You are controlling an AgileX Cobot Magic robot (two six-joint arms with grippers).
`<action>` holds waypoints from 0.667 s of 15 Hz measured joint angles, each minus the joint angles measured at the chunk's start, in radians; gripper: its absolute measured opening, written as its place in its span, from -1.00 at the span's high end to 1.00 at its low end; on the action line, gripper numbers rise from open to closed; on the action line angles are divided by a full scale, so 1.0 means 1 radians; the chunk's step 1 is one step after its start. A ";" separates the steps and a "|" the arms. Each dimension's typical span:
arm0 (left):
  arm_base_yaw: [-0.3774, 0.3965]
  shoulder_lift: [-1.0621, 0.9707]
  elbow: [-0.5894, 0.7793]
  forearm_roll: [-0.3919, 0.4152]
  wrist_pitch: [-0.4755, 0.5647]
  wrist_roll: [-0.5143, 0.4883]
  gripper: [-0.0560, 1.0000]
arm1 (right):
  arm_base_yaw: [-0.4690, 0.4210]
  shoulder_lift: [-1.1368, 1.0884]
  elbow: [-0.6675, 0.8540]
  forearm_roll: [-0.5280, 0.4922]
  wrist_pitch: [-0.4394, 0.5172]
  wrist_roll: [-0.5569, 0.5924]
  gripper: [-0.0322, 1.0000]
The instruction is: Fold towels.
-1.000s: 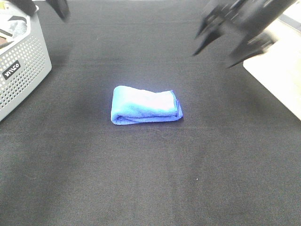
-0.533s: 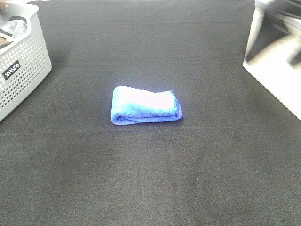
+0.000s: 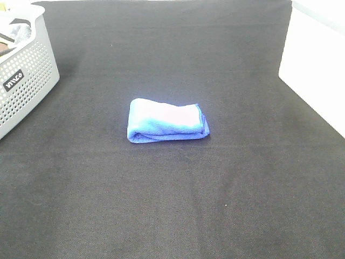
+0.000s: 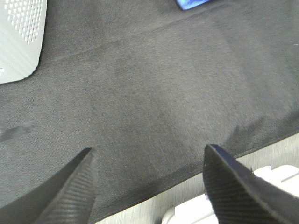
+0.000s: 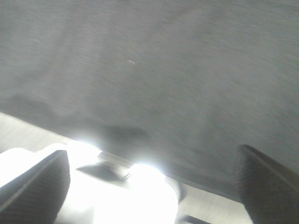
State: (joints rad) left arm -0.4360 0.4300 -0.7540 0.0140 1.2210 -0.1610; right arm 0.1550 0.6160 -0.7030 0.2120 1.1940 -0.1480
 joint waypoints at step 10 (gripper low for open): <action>-0.001 -0.333 0.196 -0.091 -0.101 0.244 -0.28 | 0.000 -0.574 0.180 -0.077 -0.123 0.000 -0.78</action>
State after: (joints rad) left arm -0.4370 0.0970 -0.5580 -0.0770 1.1200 0.0830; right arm 0.1550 0.0420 -0.5230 0.1350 1.0710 -0.1480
